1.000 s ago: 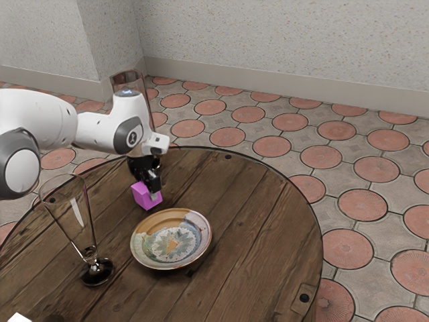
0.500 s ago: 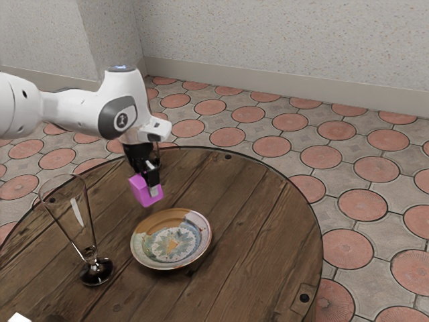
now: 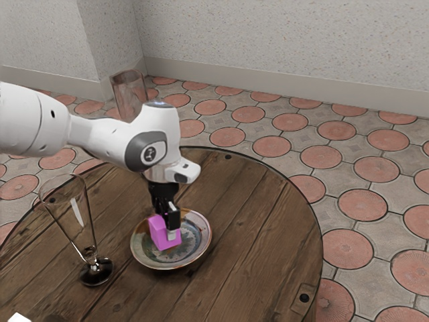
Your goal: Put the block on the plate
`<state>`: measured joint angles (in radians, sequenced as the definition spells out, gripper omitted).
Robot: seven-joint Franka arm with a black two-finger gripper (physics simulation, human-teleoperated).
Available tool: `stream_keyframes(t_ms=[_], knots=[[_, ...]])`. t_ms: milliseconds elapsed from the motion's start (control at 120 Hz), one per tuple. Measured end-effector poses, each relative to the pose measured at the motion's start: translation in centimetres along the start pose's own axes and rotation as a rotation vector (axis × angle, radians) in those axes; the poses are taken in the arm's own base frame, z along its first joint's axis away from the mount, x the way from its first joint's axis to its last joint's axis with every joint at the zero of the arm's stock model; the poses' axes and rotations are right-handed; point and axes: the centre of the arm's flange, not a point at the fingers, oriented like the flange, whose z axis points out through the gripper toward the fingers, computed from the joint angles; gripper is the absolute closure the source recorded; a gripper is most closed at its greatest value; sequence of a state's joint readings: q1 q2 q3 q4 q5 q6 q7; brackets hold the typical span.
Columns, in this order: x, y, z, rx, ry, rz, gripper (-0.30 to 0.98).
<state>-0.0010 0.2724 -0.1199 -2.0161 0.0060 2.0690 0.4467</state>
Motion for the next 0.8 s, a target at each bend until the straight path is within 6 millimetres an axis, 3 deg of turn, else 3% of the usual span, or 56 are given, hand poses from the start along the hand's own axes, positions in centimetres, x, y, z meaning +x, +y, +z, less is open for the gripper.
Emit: stream_keyframes(t_ms=[167, 233, 350, 467, 550, 608, 692, 800], knots=[[0.1, 0.1, -0.2, 0.001, 0.01, -0.004, 0.12], [-0.2, 0.3, -2.0, 0.011, 0.037, -0.008, 0.08], [0.1, -0.5, -7.9, 0.041, 0.116, -0.032, 0.05], [-0.8, -3.8, -15.4, 0.089, 0.203, -0.104, 0.03], [-2.1, -3.7, -21.4, 0.132, 0.254, -0.12, 0.02], [-3.3, -3.4, -24.5, 0.152, 0.271, -0.13, 0.01], [-4.6, -2.8, -26.6, 0.161, 0.269, -0.141, 0.01], [-5.2, -2.5, -26.9, 0.152, 0.245, -0.15, 0.01]])
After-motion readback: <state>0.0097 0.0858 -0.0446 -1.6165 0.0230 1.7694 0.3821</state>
